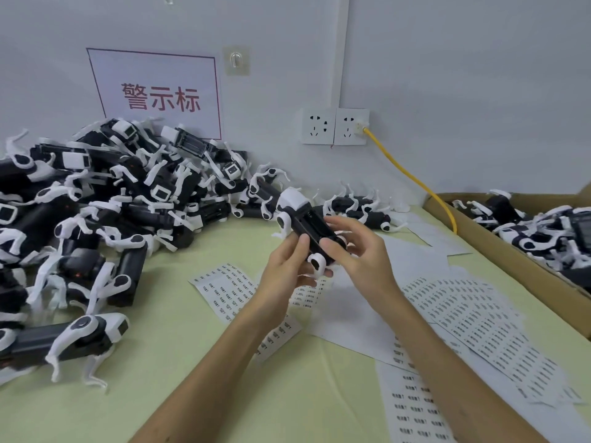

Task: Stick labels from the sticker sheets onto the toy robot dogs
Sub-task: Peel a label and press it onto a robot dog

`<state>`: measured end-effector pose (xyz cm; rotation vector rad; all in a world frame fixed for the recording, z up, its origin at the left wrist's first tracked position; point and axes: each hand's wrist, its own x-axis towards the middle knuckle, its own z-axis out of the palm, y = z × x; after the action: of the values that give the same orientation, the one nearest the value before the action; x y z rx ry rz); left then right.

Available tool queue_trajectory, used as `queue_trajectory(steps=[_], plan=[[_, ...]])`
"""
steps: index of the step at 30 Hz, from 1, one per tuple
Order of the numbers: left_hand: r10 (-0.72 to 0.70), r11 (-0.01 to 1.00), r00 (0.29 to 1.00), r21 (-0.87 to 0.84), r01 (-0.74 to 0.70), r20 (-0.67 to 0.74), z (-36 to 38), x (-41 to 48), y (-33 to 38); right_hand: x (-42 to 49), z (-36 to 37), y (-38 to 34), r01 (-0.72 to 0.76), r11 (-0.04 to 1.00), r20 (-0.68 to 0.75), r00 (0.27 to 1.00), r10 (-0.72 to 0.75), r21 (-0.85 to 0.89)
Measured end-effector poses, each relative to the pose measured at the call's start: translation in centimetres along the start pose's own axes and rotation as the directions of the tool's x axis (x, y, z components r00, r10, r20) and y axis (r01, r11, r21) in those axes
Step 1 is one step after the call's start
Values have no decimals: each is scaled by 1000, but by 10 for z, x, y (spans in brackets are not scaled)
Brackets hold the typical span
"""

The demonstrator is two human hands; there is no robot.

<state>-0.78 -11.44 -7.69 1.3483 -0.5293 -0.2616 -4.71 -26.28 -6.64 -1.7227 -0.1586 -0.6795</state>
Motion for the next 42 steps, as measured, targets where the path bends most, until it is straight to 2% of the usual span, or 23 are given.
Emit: queue_trajectory(steps=[2,9,11,13,15,20,23,27,31,33,35,38,42], plan=[[19,999,1000,43,-19,12,0,-2,1,0,2,-2,11,1000,-13,1000,-11,-9],[55,979,994,192,-73,97,7,-3,-5,1,2,-9,-46,997,-211,976,58,61],[54,979,992,190,-74,110,5,-2,-5,1,1,-9,-149,969,-160,970,182,194],[44,984,992,169,-64,119,1,-2,-3,1,-1,-10,-316,877,-24,937,348,363],[19,990,991,139,-38,134,-3,-2,-1,3,-2,-10,-431,807,74,894,441,403],[-54,998,986,53,46,158,-13,0,-2,5,0,-7,-466,744,125,875,468,479],[-59,997,986,-31,65,154,-14,0,-3,6,0,-6,-437,762,126,893,433,479],[-47,991,992,-117,61,118,-13,3,-1,7,-3,-5,-344,865,79,937,339,365],[-45,988,999,-152,40,-29,-23,9,4,7,-1,3,-305,928,27,951,307,213],[-40,986,993,-165,21,-112,-30,12,6,6,2,8,-291,956,-41,956,292,14],[-30,979,983,-206,-8,-181,-38,13,8,-1,8,15,-235,939,-36,972,233,-251],[-35,970,968,-243,-27,-249,-44,15,9,-18,21,17,-156,888,173,952,252,-433],[-76,973,958,-229,11,-276,-50,15,8,-38,42,16,141,828,574,782,243,-542]])
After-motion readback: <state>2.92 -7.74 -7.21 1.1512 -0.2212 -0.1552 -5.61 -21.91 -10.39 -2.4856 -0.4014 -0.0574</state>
